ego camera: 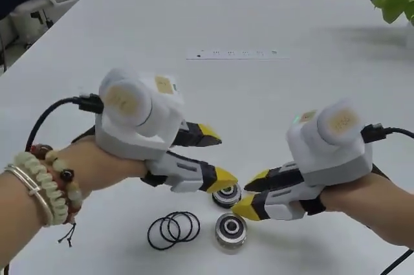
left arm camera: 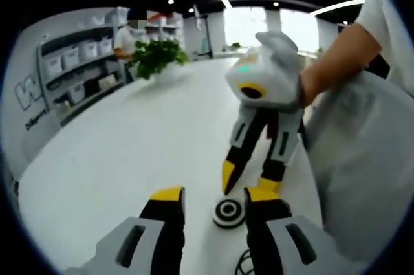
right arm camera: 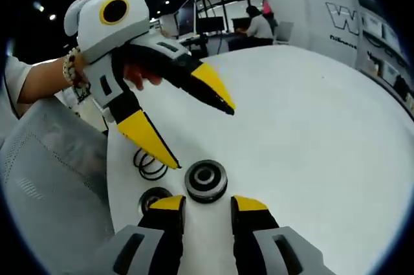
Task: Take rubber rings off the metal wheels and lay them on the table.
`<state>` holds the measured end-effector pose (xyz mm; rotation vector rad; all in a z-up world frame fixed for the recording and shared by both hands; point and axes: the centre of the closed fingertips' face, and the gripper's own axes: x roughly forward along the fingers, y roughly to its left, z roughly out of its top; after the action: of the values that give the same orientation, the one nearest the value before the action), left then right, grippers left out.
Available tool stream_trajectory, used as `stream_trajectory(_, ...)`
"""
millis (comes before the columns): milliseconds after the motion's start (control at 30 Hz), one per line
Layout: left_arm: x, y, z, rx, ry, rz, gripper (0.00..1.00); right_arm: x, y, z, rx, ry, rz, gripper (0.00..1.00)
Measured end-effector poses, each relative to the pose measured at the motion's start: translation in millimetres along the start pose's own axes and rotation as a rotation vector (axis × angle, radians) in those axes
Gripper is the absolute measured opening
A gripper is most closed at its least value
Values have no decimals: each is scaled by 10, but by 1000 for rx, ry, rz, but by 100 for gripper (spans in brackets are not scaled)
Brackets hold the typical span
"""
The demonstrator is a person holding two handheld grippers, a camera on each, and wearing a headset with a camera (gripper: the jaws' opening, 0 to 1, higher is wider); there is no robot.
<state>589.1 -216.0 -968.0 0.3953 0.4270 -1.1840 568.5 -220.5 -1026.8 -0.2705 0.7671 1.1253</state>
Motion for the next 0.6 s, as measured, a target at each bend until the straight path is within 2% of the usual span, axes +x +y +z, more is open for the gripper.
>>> stream_trajectory(100, 34, -35, -79, -24, -1, -3, 32, 15, 7, 13, -9, -1, -2, 25)
stream_trajectory(167, 59, -50, -144, -28, 14, -1, 30, 24, 8, 18, -13, -1, -4, 24)
stream_trajectory(400, 150, -136, -265, -19, 49, -22, 24, 38, 11, 10, -30, 5, -8, 21)
stream_trajectory(500, 173, -122, -316, -7, 72, -13, 19, 41, 10, 10, -37, 7, -11, 19)
stream_trajectory(567, 178, -101, -351, -22, 84, -5, 17, 41, 12, 9, -38, 7, -11, 19)
stream_trajectory(600, 177, -112, -334, -67, 63, -5, 17, 40, 12, 9, -40, 7, -10, 19)
